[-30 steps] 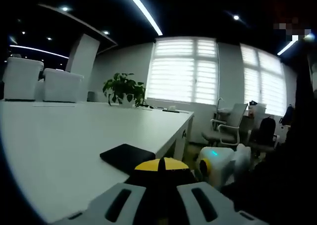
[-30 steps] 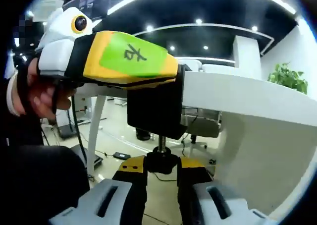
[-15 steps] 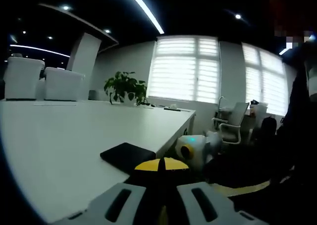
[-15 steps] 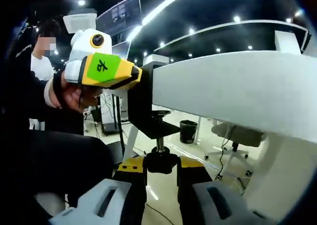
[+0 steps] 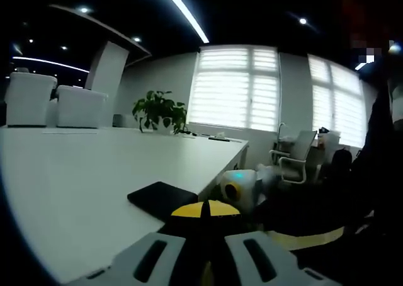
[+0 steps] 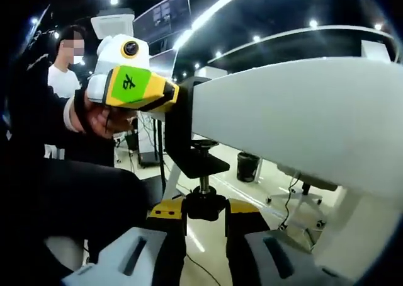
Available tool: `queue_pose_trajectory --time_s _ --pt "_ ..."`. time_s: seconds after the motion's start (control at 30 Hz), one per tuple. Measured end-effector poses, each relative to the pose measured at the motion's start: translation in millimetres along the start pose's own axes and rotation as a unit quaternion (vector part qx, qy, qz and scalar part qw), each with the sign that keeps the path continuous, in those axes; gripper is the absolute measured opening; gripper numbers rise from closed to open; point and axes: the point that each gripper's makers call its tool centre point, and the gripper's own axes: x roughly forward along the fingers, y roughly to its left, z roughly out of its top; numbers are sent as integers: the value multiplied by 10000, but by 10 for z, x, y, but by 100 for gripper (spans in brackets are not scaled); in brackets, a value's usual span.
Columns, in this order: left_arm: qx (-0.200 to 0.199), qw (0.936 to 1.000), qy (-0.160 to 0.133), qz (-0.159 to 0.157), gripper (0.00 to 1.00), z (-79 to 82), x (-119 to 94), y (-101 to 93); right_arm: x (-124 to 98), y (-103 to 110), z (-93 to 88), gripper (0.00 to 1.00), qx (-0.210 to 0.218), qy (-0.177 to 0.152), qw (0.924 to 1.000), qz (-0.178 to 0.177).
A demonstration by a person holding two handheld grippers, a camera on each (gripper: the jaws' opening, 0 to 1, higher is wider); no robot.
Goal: Clamp the fixed fixture on the desktop, loosen the retaining clip, secure it to the edge of the desk, and tighten the retaining clip.
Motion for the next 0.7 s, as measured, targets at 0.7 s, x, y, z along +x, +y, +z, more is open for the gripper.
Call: queue_pose_trajectory --time_s 0.7 --pt "-76 10000 -15 -54 1 4 10 -5 -154 -32 -33 63 1084 78 8970 -4285"
